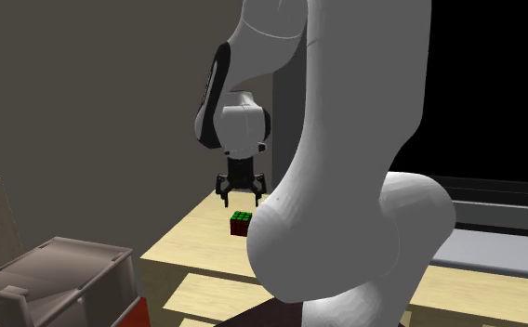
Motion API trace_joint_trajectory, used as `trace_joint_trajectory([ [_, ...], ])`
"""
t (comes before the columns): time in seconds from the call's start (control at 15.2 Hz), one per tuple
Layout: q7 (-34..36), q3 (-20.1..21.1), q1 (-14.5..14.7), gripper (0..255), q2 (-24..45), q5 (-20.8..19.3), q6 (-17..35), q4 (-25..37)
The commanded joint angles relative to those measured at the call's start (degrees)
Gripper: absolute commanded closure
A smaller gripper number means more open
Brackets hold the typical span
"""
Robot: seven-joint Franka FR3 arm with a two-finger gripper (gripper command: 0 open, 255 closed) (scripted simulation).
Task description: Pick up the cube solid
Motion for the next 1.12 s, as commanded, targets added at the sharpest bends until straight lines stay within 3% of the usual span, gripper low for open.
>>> trace_joint_trajectory([
  [0.0, 0.0, 0.0, -0.2, 0, 4.8, 1.4, 2.1, 2.2],
  [0.66, -0.7, 0.4, -0.6, 0, 10.9, 2.7, 7.8, 2.4],
  [0.73, -0.8, 0.4, -0.6, 255, 11.0, 2.7, 7.7, 2.6],
  [1.06, -0.8, 0.4, -0.6, 255, 11.0, 2.7, 7.7, 2.6],
])
